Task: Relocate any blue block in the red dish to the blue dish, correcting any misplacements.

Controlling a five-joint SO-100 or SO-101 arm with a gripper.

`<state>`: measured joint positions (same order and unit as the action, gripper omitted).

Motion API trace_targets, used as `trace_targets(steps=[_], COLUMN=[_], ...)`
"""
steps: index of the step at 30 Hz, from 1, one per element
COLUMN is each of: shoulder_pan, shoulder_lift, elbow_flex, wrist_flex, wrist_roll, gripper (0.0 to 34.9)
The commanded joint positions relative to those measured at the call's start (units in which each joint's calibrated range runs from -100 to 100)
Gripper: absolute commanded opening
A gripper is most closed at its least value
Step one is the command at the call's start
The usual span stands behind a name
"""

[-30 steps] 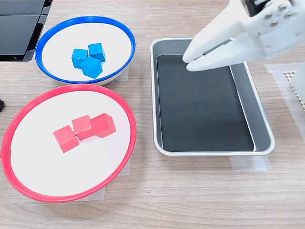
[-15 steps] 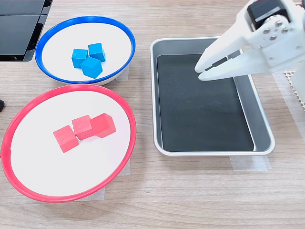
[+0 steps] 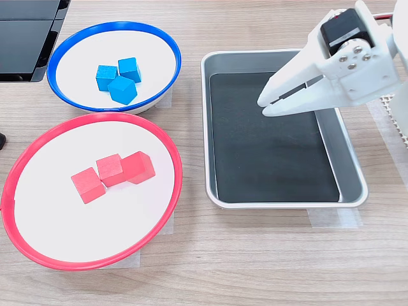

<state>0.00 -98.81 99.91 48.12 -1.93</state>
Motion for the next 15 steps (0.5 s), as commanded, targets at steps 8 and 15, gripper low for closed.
trace_targets(steps=[8, 15], shoulder_pan=[0.4, 0.4], shoulder_lift=[-0.2, -0.2], elbow_flex=[0.1, 0.1], wrist_flex=[-0.3, -0.3], wrist_roll=[0.0, 0.0], gripper=[1.6, 0.0])
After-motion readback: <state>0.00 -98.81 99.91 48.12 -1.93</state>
